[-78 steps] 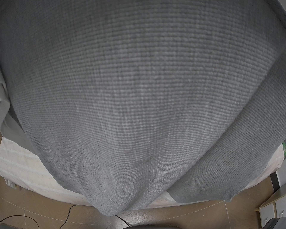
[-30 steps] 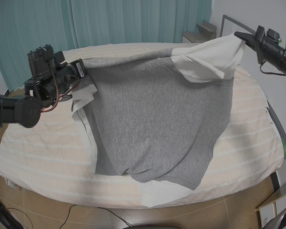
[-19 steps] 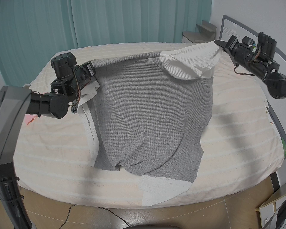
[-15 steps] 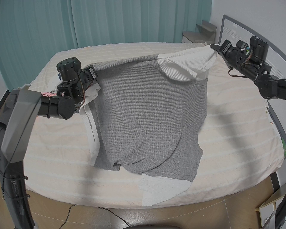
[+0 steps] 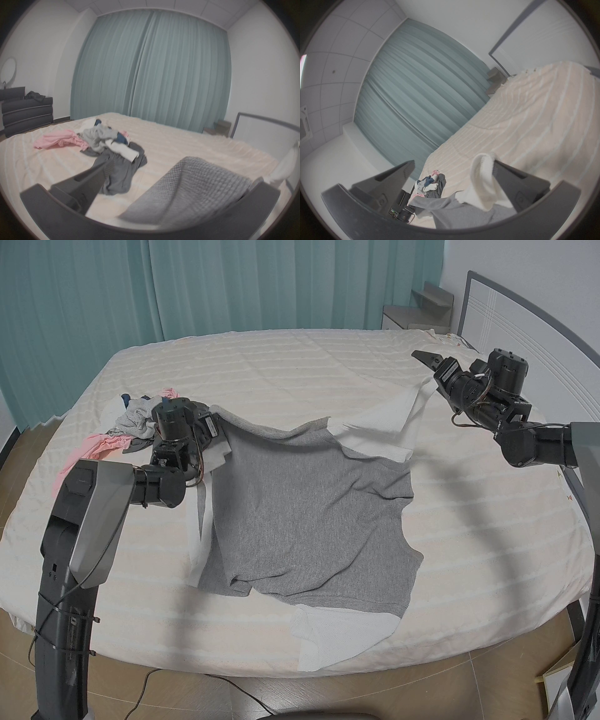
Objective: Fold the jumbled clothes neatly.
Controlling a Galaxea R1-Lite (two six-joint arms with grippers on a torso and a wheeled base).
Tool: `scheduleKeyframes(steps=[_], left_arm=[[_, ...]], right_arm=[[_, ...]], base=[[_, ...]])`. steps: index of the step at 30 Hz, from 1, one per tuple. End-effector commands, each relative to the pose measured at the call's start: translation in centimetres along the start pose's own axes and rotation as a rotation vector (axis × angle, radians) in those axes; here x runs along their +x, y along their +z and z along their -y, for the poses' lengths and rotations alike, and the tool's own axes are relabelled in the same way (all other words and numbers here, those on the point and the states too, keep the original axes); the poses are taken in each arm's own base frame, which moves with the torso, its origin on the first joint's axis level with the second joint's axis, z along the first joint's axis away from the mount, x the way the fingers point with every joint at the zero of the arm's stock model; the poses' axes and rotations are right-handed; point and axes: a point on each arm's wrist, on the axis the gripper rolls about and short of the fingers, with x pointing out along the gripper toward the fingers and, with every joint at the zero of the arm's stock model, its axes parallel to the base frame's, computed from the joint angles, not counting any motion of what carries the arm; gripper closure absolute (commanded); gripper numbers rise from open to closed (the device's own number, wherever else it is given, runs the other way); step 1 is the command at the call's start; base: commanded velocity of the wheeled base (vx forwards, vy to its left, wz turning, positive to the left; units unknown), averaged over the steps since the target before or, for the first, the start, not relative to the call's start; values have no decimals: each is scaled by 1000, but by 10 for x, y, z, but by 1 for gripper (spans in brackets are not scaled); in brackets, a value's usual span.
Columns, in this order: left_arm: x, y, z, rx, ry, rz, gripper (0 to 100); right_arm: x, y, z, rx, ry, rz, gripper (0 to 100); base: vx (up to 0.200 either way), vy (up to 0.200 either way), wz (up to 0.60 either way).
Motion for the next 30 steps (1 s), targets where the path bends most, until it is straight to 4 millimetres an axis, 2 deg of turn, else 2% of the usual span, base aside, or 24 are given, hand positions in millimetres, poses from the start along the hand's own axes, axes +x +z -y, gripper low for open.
scheduleKeyframes(steps=[1,4,6,8,9,13,15,19,23,27,29,30], left_arm=[[13,-40,-22,63,61,-70,0],[16,-47,-29,101,76,-101,0],[17,-58,-37,170,95,-176,0],[17,-63,-38,185,97,-202,0],[16,-68,-39,194,100,-223,0],[16,-68,-39,199,99,-233,0],[15,-69,-42,215,104,-279,0],[13,-67,-44,225,117,-324,0],[9,-40,-42,222,123,-326,0],[-6,11,-38,195,134,-344,0],[-23,43,-31,180,125,-382,0],[-25,45,-30,179,124,-384,0]], right_arm=[[7,-14,30,19,-79,-6,0],[4,-11,35,23,-93,-7,0],[6,-4,40,18,-99,9,0],[8,-10,46,19,-119,-9,0],[10,-23,58,22,-173,-56,0],[9,-28,68,32,-230,-62,0],[5,-29,80,38,-266,-75,0],[0,-35,86,47,-303,-98,0],[-16,-42,90,59,-343,-137,0],[-41,-42,82,67,-357,-163,0],[-55,-41,75,68,-329,-168,0],[-56,-41,75,68,-327,-168,0]], base=[[0,0,0],[0,0,0],[0,0,0],[0,0,0],[0,0,0],[0,0,0],[0,0,0],[0,0,0],[0,0,0],[0,0,0],[0,0,0],[0,0,0]])
